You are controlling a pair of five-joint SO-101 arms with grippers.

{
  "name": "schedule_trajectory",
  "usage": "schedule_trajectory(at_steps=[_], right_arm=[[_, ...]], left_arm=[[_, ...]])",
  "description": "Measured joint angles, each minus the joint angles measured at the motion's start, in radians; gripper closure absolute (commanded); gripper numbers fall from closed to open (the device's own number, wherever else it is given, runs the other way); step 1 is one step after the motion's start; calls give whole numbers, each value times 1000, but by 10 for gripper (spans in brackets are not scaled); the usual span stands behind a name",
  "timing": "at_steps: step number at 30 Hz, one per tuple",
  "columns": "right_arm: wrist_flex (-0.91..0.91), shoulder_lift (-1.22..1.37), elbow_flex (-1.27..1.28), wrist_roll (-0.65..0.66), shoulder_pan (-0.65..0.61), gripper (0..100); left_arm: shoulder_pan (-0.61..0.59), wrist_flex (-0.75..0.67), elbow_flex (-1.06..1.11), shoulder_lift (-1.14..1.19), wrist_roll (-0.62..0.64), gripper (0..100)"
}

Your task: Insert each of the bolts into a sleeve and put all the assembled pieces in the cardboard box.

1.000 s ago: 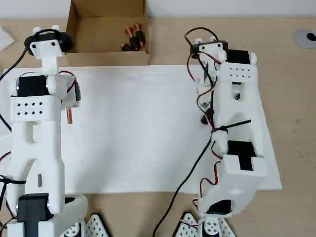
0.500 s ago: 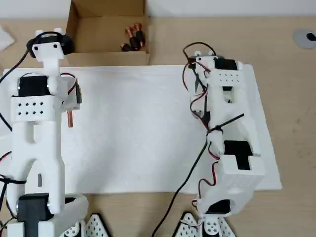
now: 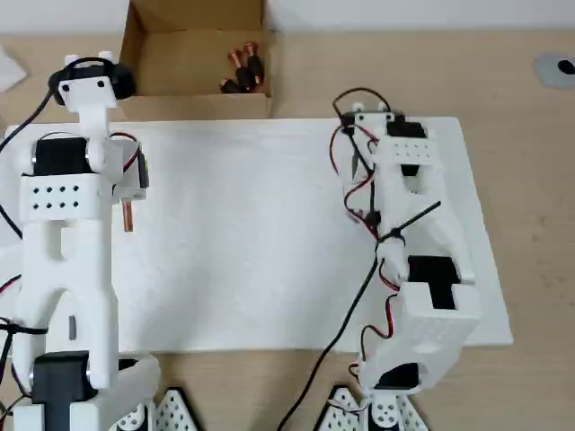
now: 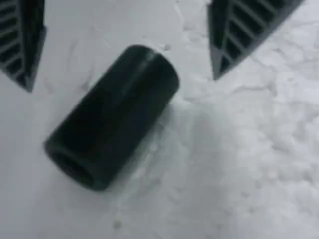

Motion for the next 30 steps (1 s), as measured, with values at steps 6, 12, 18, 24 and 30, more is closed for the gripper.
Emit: schedule_trajectory(at_steps=[6, 12, 18, 24, 30], right_arm=[[-48, 0, 28, 0, 0, 733], [-58, 0, 28, 0, 0, 799], [-83, 0, 28, -2, 0, 899], [-123, 0, 31, -2, 0, 988], [-129, 0, 31, -2, 0, 988]], left_arm=[[0, 0, 0, 0, 0, 995], [0, 0, 0, 0, 0, 995], [0, 0, 0, 0, 0, 995], [0, 0, 0, 0, 0, 995], [0, 0, 0, 0, 0, 995]])
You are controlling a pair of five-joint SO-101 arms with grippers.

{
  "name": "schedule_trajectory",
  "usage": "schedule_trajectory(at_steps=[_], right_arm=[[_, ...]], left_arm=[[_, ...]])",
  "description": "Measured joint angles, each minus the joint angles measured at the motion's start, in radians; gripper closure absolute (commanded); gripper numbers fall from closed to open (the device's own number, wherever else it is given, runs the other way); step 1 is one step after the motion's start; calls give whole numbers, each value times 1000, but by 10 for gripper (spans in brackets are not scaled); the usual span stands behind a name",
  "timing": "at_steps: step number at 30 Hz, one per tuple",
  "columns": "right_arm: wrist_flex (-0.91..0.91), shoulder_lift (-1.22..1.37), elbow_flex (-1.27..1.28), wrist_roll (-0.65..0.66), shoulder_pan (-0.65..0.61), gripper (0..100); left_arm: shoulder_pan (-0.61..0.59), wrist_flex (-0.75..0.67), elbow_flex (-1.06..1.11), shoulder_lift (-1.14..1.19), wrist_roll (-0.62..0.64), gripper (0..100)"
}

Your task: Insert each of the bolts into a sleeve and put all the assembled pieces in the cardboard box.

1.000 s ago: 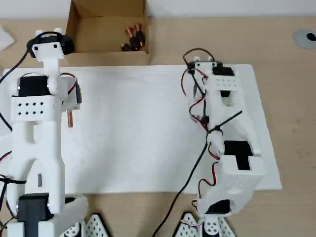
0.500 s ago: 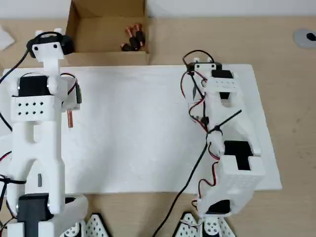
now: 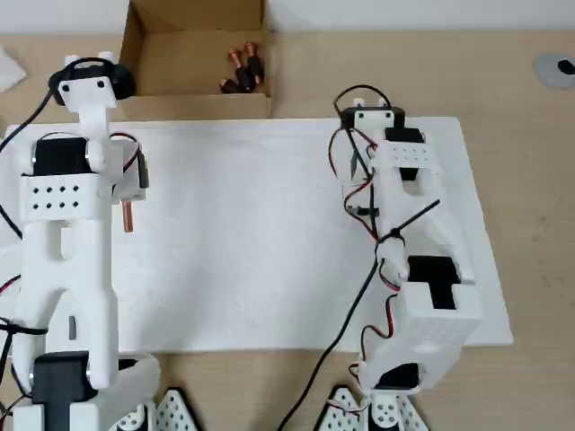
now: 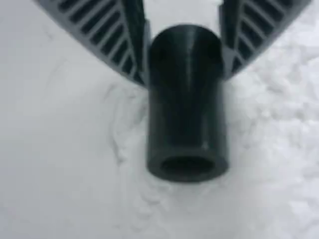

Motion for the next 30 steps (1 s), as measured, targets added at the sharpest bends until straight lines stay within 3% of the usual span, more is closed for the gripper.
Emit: schedule_trajectory(at_steps=[10, 16, 24, 30], right_arm=[[149, 61, -110, 72, 0, 988], [269, 40, -222, 100, 0, 988], [287, -293, -204, 189, -9, 988], [278, -649, -87, 382, -89, 988]], left_arm=[[3, 0, -18, -40, 43, 995], [87, 0, -40, -112, 60, 995], [110, 0, -40, -135, 63, 995], [114, 0, -40, -135, 63, 995]])
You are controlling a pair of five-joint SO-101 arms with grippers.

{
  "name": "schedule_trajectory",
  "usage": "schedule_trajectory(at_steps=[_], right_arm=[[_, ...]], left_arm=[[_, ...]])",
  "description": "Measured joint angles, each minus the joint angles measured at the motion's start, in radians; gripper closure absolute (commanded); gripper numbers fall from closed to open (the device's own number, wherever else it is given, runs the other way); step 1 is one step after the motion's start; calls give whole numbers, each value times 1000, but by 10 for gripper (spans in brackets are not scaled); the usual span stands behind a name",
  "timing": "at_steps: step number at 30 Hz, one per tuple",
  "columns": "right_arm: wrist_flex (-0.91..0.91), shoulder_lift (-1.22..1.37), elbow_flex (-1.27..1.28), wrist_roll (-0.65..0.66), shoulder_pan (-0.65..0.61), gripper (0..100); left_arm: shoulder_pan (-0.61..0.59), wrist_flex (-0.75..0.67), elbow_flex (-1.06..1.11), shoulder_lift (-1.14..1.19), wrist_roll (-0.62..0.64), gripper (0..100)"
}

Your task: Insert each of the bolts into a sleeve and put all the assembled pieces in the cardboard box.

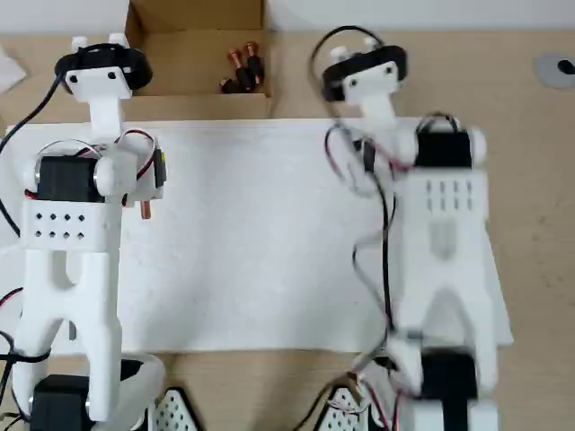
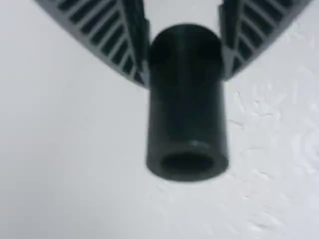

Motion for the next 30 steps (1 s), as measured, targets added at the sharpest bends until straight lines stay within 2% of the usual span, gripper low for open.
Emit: schedule_trajectory(at_steps=[6, 13, 19, 23, 25, 30], right_arm=[[-180, -322, 279, 107, -71, 988], [-624, -411, 695, 118, -101, 988], [-703, -414, 769, 118, -219, 988], [-750, -414, 769, 115, -259, 988], [-796, -414, 769, 63, -264, 988], [-833, -414, 740, -178, -275, 988]], left_arm=[[34, -14, 0, -5, 2, 995], [210, -57, 0, -109, 0, 995], [235, -172, 48, -249, 2, 995], [244, -187, 109, -325, 21, 995], [244, -199, 123, -365, 64, 995], [184, -236, 124, -474, 146, 995]])
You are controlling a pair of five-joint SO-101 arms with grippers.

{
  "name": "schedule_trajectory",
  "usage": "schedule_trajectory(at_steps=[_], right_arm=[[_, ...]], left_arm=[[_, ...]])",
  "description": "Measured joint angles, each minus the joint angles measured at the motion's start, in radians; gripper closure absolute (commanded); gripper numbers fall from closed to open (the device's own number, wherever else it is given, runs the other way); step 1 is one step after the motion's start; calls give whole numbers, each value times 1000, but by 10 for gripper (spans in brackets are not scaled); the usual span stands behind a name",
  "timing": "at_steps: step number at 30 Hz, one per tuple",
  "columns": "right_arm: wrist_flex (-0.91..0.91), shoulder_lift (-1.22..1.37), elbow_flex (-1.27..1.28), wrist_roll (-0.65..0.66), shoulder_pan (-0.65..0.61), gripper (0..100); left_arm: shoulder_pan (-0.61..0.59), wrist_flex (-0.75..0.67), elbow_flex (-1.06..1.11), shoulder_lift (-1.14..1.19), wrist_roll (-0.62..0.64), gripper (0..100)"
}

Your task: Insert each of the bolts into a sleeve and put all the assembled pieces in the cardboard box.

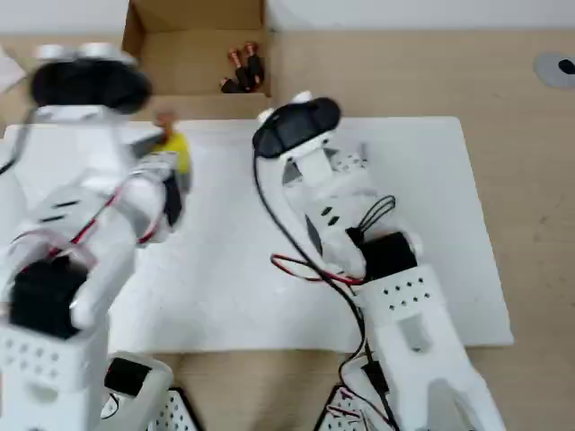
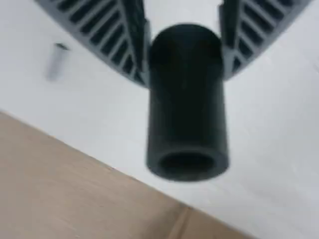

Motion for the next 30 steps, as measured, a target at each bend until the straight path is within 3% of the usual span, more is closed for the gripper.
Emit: schedule_trajectory(at_steps=[6, 13, 19, 24, 30], right_arm=[[-5, -8, -63, -112, -63, 988], [-5, -166, -51, -100, -196, 988], [-6, -456, 153, -2, -281, 988], [-15, -672, 339, 41, -364, 989], [-25, -723, 374, 12, -382, 989]], left_arm=[[-23, -3, 0, -95, 28, 995], [-23, -3, 0, -133, 31, 995], [-23, -9, 0, -133, 32, 995], [-23, -112, 63, -138, 104, 996], [-23, -241, 190, -138, 150, 996]])
